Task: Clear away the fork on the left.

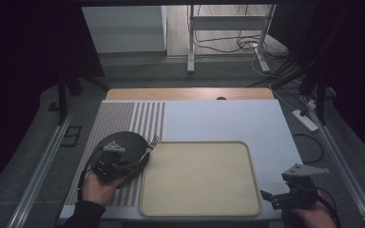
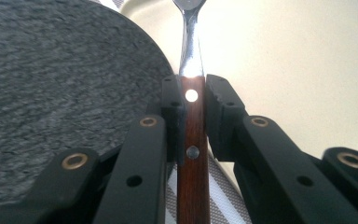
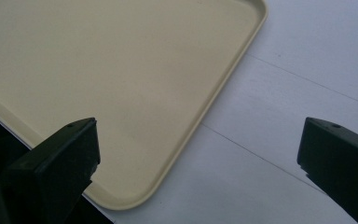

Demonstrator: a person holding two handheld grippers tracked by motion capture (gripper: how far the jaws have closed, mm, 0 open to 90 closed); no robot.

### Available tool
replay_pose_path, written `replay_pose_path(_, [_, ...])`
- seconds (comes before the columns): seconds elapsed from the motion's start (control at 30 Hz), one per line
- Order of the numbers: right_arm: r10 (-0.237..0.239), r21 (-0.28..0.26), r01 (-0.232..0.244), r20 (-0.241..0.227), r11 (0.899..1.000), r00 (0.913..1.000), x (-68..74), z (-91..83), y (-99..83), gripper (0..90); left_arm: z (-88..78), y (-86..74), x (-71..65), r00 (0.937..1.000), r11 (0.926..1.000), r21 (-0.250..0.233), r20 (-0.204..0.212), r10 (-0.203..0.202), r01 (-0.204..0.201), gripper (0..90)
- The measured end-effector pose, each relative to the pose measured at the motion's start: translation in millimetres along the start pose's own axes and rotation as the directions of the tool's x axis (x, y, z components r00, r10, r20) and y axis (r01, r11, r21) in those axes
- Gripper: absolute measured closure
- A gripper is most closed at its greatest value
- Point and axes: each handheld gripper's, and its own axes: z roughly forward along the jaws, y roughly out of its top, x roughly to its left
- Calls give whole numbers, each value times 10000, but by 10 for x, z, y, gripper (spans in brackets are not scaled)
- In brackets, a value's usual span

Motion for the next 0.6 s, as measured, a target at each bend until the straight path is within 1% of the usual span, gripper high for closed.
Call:
replay_pose_path(0.1, [-12,-10,12,-12,10000,10000,1,3,0,0,40,15,-58,9999,9999,72,103,86,-87,781])
replay_pose_path(0.23, [-31,8,31,-6,10000,10000,2,5,1,0,115,46,-138,9990,9992,221,285,337,-344,781])
replay_pose_path(0.3, [-28,-4,28,-10,10000,10000,2,6,1,0,159,66,-175,9982,9988,246,422,424,-435,781])
replay_pose_path(0.37, [-20,11,20,-10,10000,10000,4,7,1,0,209,87,-206,9972,9987,239,619,424,-439,781])
replay_pose_path(0.43, [-32,17,32,-5,10000,10000,5,8,1,0,258,112,-241,9962,9975,352,640,586,-609,781])
replay_pose_path(0.6, [-86,56,86,2,9999,10000,6,11,3,0,359,181,-317,9941,9970,322,842,681,-710,781])
